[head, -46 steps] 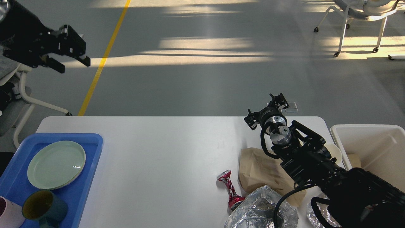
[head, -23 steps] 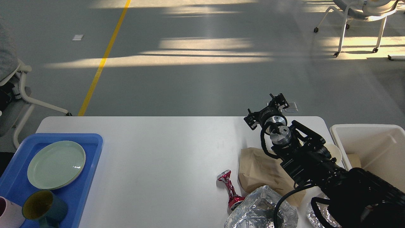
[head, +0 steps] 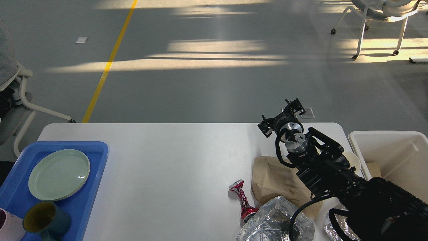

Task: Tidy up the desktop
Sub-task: 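Raise the left gripper up away from the tray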

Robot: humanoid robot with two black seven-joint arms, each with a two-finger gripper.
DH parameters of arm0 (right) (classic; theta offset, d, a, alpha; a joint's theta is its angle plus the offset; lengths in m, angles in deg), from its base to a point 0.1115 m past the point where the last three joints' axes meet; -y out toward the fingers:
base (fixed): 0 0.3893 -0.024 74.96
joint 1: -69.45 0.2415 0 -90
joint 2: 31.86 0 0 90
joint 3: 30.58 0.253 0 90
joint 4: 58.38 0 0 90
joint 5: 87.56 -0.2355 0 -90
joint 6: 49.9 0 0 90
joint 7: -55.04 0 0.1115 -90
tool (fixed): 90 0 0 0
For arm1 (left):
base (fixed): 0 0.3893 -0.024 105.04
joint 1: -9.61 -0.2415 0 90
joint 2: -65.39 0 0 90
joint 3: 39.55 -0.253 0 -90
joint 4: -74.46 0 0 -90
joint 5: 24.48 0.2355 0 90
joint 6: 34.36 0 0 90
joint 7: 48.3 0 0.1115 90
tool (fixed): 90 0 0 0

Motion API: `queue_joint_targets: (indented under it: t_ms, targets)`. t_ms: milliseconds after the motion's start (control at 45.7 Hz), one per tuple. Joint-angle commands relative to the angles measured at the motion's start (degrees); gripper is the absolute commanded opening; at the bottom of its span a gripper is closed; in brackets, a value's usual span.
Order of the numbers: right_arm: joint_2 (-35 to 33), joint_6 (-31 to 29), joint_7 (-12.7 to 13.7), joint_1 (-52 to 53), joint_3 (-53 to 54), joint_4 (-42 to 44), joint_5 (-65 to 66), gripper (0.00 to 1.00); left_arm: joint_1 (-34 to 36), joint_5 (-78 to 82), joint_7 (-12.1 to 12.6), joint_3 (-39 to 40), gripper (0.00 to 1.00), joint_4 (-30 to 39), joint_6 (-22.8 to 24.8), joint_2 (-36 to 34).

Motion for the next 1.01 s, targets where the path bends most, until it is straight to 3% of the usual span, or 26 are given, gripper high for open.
queue_joint_targets:
  t_ms: [0,197,219,416,700,809,984]
  targets:
    - [0.00,0.07,0.00,0.00,0.00,0.00,0.00,1.00,-8.00,-2.56,0.13,0.33,0.79,-2.82,-2.25,0.08]
    - [0.00,-0.01,0.00,0.00,0.00,0.00,0.00,1.00,-21.71,-6.87,0.74,10.07,0.79,-6.33,-24.32,-0.01]
    - [0.00,0.07,0.00,0.00,0.00,0.00,0.00,1.00,-25.99,-7.66,0.83,14.00,0.79,-7.21,-29.04,-0.01]
    - [0.00,-0.01,0.00,0.00,0.00,0.00,0.00,1.00,-42.28,-8.45,1.01,33.53,0.79,-9.59,-46.20,0.34]
    - [0.00,0.07,0.00,0.00,0.00,0.00,0.00,1.00,-57.58,-8.45,1.53,60.51,0.79,-10.82,-63.61,4.65]
    - [0.00,-0.01,0.00,0.00,0.00,0.00,0.00,1.00,-62.59,-8.28,2.32,71.32,0.80,-11.96,-66.87,7.11]
    - [0.00,-0.01,0.00,0.00,0.00,0.00,0.08,1.00,-66.81,-7.66,3.65,85.04,0.87,-12.40,-67.14,8.43]
